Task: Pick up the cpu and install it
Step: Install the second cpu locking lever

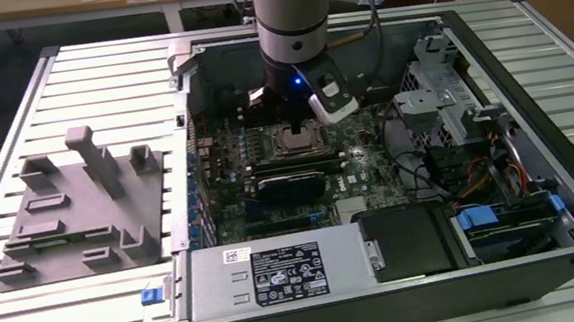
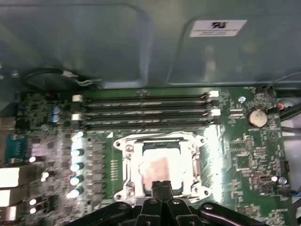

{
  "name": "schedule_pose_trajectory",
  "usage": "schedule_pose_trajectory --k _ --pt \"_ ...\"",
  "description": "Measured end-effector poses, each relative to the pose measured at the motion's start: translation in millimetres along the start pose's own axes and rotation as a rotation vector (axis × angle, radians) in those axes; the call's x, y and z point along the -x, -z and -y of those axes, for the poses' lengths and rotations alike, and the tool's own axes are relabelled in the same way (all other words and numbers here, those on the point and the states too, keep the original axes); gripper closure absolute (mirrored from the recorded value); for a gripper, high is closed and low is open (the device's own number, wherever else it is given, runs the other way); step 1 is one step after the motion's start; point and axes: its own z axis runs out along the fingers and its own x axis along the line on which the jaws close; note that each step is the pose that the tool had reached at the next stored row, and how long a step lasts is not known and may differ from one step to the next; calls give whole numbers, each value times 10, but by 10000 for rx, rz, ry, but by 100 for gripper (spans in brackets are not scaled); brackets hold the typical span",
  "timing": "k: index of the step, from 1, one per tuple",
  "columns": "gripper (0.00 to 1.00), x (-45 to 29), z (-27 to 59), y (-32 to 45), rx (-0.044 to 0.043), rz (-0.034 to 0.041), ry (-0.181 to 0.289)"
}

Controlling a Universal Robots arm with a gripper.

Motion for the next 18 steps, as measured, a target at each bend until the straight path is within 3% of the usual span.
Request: schedule_pose_trajectory --k 4,7,18 --pt "89 65 -48 -42 -37 -5 0" --pt "89 69 -69 -70 -149 -1 5" --pt "89 67 -85 -106 -158 1 5"
